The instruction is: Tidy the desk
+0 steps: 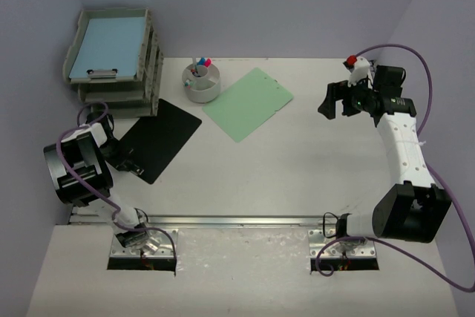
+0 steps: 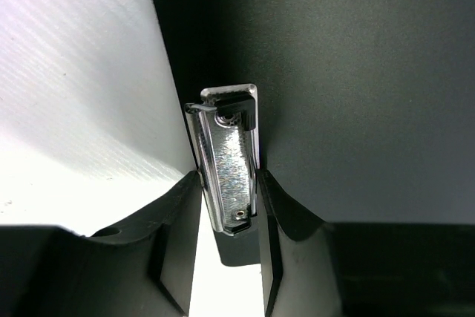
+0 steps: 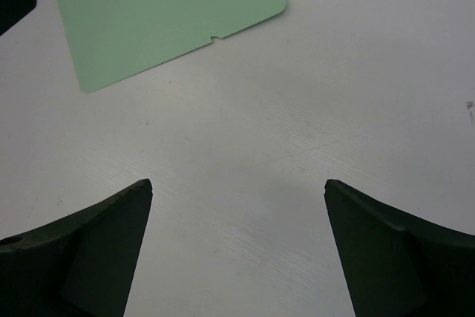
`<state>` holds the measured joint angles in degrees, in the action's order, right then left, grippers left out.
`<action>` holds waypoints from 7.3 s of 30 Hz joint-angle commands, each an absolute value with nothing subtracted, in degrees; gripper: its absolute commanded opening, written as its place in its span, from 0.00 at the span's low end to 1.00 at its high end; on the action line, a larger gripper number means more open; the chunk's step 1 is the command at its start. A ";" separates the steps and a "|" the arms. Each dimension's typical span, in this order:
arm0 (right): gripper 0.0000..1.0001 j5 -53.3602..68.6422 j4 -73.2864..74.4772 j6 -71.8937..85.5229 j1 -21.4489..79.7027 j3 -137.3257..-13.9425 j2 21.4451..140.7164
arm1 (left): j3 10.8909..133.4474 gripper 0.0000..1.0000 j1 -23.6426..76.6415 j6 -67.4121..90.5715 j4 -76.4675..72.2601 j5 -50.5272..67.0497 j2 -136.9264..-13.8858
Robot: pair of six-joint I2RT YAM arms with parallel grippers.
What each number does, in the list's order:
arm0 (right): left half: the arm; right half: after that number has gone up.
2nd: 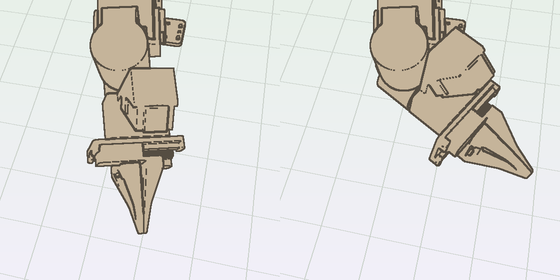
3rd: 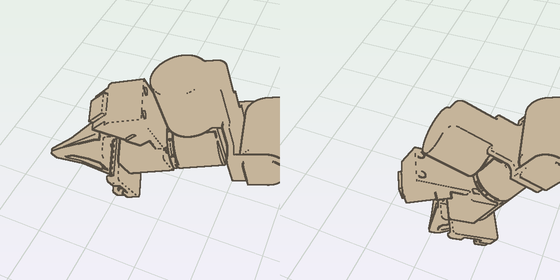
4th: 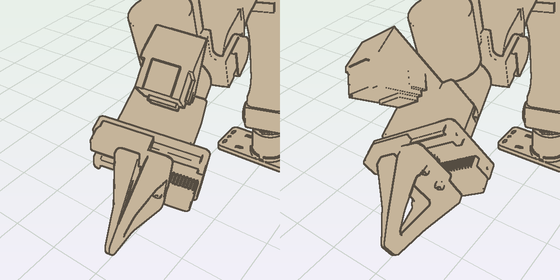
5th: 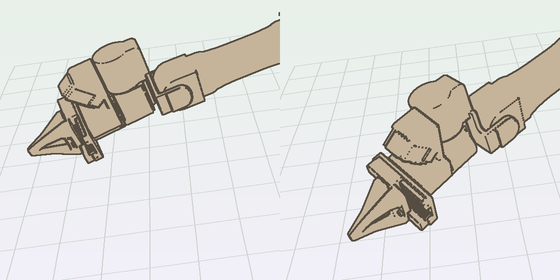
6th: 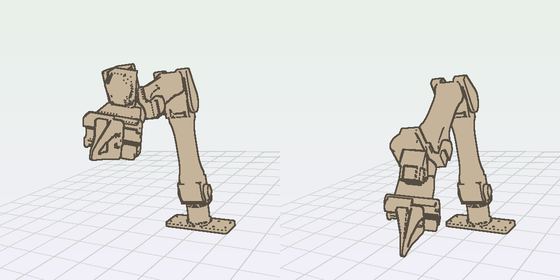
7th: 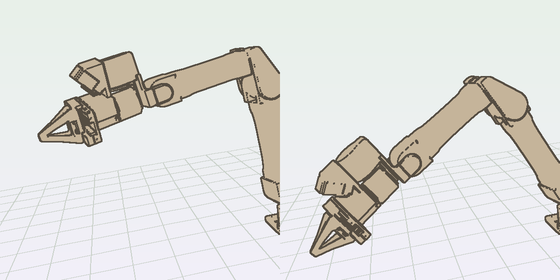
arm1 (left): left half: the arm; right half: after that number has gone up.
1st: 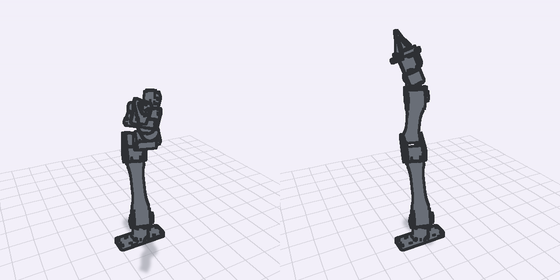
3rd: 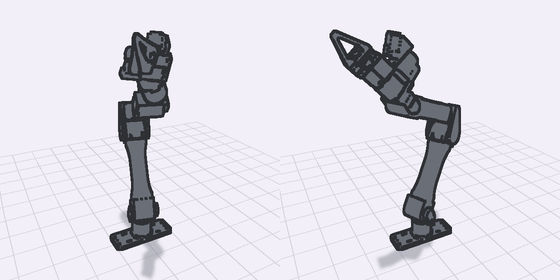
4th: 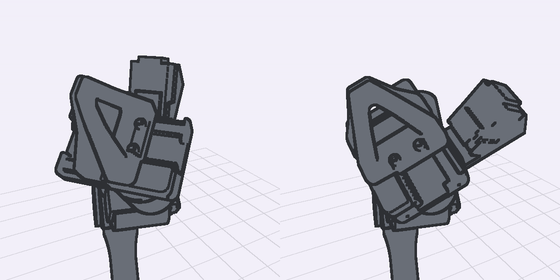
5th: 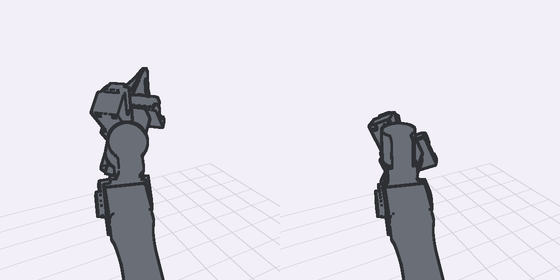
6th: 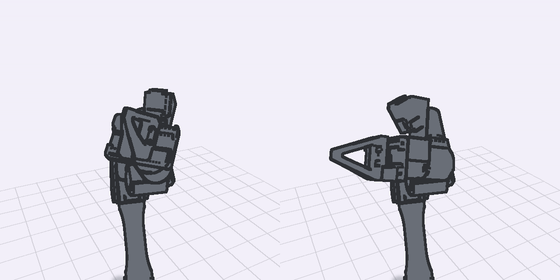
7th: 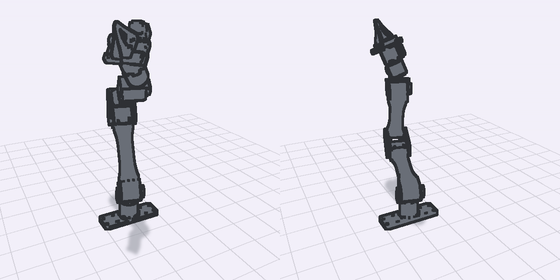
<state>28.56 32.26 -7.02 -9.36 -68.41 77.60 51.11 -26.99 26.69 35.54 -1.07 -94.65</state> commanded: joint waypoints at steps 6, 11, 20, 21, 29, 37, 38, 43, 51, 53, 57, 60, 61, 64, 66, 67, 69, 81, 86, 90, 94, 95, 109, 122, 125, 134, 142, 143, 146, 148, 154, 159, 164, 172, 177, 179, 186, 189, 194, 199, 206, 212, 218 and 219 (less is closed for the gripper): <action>0.99 28.08 30.59 -5.54 -8.57 -70.83 77.82 | 54.02 0.00 -22.89 16.45 43.68 -2.68 -98.36; 0.99 27.85 30.50 -5.36 -8.35 -70.66 77.61 | 53.87 0.00 -21.10 14.42 45.96 -2.56 -95.23; 0.99 27.61 29.28 -4.91 -7.59 -70.02 77.50 | 50.22 0.00 -21.01 13.15 47.57 -1.00 -86.39; 0.99 27.54 29.21 -4.98 -7.56 -70.05 77.58 | 49.64 0.00 -21.07 12.97 47.70 -1.34 -84.80; 0.99 27.77 29.18 -5.27 -7.39 -69.88 77.78 | 47.90 0.00 -27.28 14.41 48.43 -0.26 -77.08; 0.99 27.64 29.14 -5.58 -6.81 -71.19 78.70 | 49.45 0.00 -36.43 13.93 51.29 3.69 -78.22; 0.99 27.55 29.18 -5.67 -6.77 -71.28 78.66 | 49.70 0.00 -36.52 13.57 51.82 3.65 -77.50; 0.99 27.42 29.19 -5.46 -6.59 -71.36 78.66 | 50.70 0.00 -38.17 13.37 54.03 3.83 -74.77; 0.99 26.92 29.44 -5.71 -6.09 -72.13 79.57 | 52.83 0.00 -41.31 11.10 56.40 9.18 -72.71; 0.99 26.89 29.44 -5.79 -6.14 -72.38 79.70 | 53.28 0.00 -41.31 10.47 57.25 9.70 -71.64; 0.99 26.98 29.24 -5.43 -5.87 -72.43 80.36 | 53.44 0.00 -41.64 10.83 57.47 8.85 -70.70; 0.99 27.03 28.56 -4.96 -5.22 -72.87 81.27 | 53.58 0.00 -44.39 11.39 57.08 7.90 -72.50; 0.99 27.07 28.41 -4.85 -5.03 -73.10 81.61 | 53.69 0.00 -45.50 11.58 56.97 7.59 -73.30; 0.99 26.99 28.00 -4.35 -4.60 -73.91 82.71 | 54.96 0.00 -47.98 13.64 56.64 7.48 -75.90; 0.99 27.05 27.80 -4.24 -4.27 -74.22 83.16 | 55.74 0.00 -48.34 15.04 55.96 8.05 -77.10; 0.99 27.07 27.71 -4.22 -4.16 -74.46 83.48 | 56.25 0.00 -48.34 16.84 55.41 8.45 -78.12; 0.99 27.02 27.60 -4.16 -3.96 -74.83 83.80 | 57.11 0.00 -48.34 18.84 54.15 8.77 -79.41; 0.99 26.15 27.91 -4.35 -3.87 -75.90 84.78 | 67.03 0.00 -42.92 32.41 49.60 5.21 -87.12; 0.99 25.95 28.55 -4.22 -3.80 -77.71 85.78 | 69.77 0.00 -38.33 35.82 48.73 0.37 -87.84; 0.99 25.59 28.87 -4.35 -3.76 -78.89 86.33 | 69.11 0.00 -36.62 39.65 47.77 -1.24 -87.19; 0.99 25.26 29.44 -4.62 -3.69 -79.82 86.71 | 67.08 0.00 -35.87 45.82 47.94 -0.43 -87.05; 0.99 25.16 29.59 -4.72 -3.69 -80.02 86.81 | 66.63 0.00 -35.72 46.73 48.34 -0.73 -86.95; 0.99 25.08 30.18 -5.30 -3.28 -81.09 87.36 | 59.94 0.00 -34.92 54.14 52.27 -8.35 -80.33; 0.99 24.58 30.20 -4.75 -2.81 -82.35 88.22 | 66.65 0.00 -33.56 59.49 48.84 -10.95 -87.51; 0.99 24.25 30.23 -4.75 -2.81 -82.34 87.99 | 68.05 0.00 -31.75 60.32 48.23 -11.03 -88.66; 0.99 23.82 30.50 -4.48 -2.81 -83.28 88.72 | 75.21 0.00 -27.76 62.98 47.44 -13.36 -95.10; 0.99 23.11 31.20 -4.75 -2.72 -84.60 89.21 | 81.66 0.00 -24.60 63.68 47.11 -15.56 -101.89; 0.99 22.94 31.30 -4.83 -2.72 -84.65 89.21 | 82.08 0.00 -24.28 63.78 47.03 -15.63 -102.70; 0.99 22.81 31.50 -4.83 -2.72 -84.85 89.30 | 83.90 0.00 -22.75 64.37 47.07 -15.98 -104.41; 0.99 22.46 31.59 -4.92 -2.72 -85.03 89.32 | 84.95 0.01 -22.03 64.74 46.83 -15.98 -105.53; 0.99 21.80 31.95 -5.01 -2.72 -85.52 89.47 | 87.36 0.17 -21.75 65.74 45.88 -15.17 -107.88; 0.99 21.63 32.08 -5.10 -2.72 -85.43 89.46 | 87.97 0.52 -21.71 65.47 44.13 -11.88 -107.45; 0.99 22.04 31.43 -5.10 -2.72 -84.60 89.15 | 85.65 0.94 -21.62 63.62 42.44 -8.74 -103.70; 0.99 23.59 29.22 -5.34 -2.72 -83.46 89.26 | 74.29 0.64 -21.71 49.71 36.07 -3.81 -89.54; 0.99 24.94 27.54 -5.45 -2.72 -82.74 89.74 | 67.81 0.03 -21.80 17.46 26.68 9.06 -78.83; 0.99 25.42 27.03 -5.37 -2.64 -82.61 89.92 | 68.65 0.00 -21.80 9.47 28.28 9.94 -77.33; 0.99 26.10 25.23 -5.89 -2.64 -81.83 90.53 | 71.03 0.00 -22.06 -28.83 37.72 6.96 -82.97; 0.99 26.06 24.31 -5.98 -2.64 -80.65 89.92 | 64.77 0.00 -24.94 -49.54 32.07 11.31 -79.91; 0.99 26.03 23.76 -5.83 -2.64 -78.78 89.12 | 73.44 0.26 -31.60 -71.75 44.04 27.66 -84.60; 0.99 25.93 23.55 -5.19 -2.64 -78.44 89.08 | 92.72 0.08 -30.51 -87.84 71.26 30.46 -103.41; 0.99 24.37 24.83 -5.21 -2.72 -78.90 88.53 | 83.31 0.05 -28.70 -107.29 68.20 25.93 -103.08; 0.99 22.71 25.45 -5.43 -2.64 -76.93 86.40 | 75.24 0.01 -28.23 -105.98 54.59 26.68 -100.98; 0.99 21.81 26.30 -4.87 -2.64 -76.95 85.78 | 75.66 0.00 -27.31 -105.37 47.95 25.77 -104.74; 0.99 21.60 26.37 -4.83 -2.64 -77.13 85.73 | 75.92 0.00 -27.14 -105.47 47.71 25.56 -105.32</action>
